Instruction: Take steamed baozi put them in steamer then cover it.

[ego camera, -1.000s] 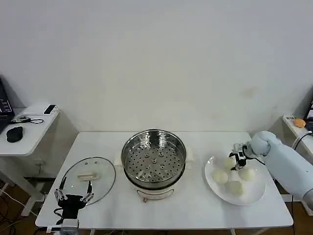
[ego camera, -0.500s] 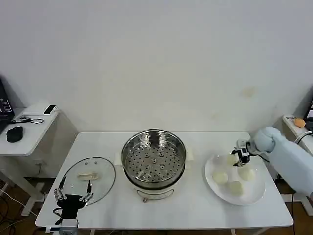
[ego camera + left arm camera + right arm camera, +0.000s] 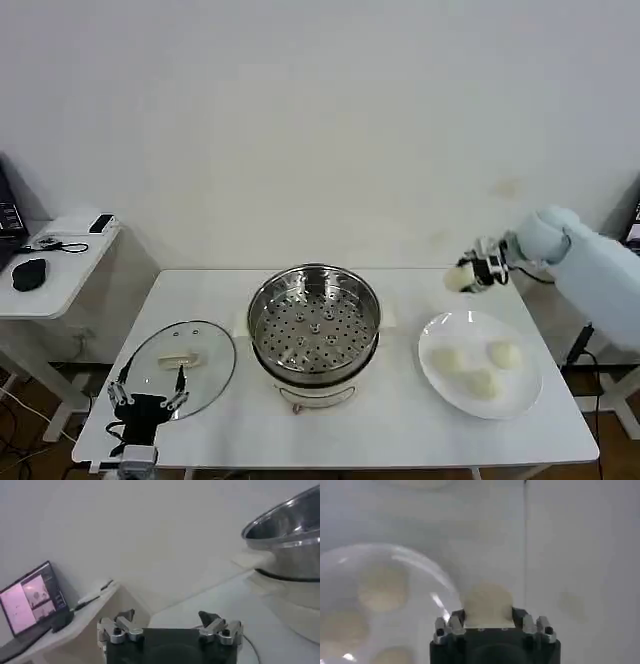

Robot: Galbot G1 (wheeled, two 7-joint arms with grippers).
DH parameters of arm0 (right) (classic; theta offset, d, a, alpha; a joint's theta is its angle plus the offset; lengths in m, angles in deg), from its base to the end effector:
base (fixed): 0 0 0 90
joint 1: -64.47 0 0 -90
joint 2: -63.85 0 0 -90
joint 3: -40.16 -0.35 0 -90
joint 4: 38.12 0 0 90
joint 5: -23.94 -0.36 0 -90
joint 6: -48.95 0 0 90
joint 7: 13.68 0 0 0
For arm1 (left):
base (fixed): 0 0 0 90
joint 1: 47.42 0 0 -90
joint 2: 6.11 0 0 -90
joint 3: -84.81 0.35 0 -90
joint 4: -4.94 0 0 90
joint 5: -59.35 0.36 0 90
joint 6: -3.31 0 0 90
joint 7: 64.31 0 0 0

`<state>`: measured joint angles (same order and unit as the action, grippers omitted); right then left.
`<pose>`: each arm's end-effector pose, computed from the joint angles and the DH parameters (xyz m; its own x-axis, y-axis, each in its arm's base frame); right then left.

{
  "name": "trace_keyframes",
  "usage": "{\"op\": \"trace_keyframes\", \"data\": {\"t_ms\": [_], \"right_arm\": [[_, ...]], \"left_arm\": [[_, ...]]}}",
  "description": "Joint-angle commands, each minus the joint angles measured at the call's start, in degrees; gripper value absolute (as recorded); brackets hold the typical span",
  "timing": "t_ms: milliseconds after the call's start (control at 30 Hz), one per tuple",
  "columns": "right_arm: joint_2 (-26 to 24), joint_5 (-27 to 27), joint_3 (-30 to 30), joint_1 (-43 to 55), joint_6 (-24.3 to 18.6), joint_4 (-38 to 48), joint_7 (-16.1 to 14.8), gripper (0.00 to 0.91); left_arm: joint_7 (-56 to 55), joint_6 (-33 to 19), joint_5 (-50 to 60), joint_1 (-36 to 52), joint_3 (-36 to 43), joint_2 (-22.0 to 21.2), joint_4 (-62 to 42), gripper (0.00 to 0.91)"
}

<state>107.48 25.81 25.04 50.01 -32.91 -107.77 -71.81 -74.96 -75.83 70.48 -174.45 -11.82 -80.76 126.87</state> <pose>0.5679 -0.1191 -0.0555 -0.4734 -0.2540 0.8434 -0.8489 -0.1240 -0.5138 0.1552 0.0763 -0.2982 -0.9661 -0.2054 0.1561 -0.1031 0.8620 0.4963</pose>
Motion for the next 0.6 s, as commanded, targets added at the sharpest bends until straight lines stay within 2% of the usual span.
{"op": "trace_keyframes", "data": {"t_ms": [33,300,600], "right_arm": [[8.7,-8.3,12.8,15.6,0.5,-1.9,0.3,0.635],[19.5,-10.5,17.5,16.8,-3.6,-1.4,0.2,0.645],[25.7,-9.3,22.0,15.1,-9.4,-0.6,-0.9,0.645]], "left_arm": [[0.0,0.0,-0.2,0.0,-0.2,0.0,0.1,0.907],[0.2,0.0,-0.6,-0.5,-1.4,0.6,0.5,0.907],[0.3,-0.2,-0.7,-1.2,-2.5,-0.1,1.0,0.907]]}}
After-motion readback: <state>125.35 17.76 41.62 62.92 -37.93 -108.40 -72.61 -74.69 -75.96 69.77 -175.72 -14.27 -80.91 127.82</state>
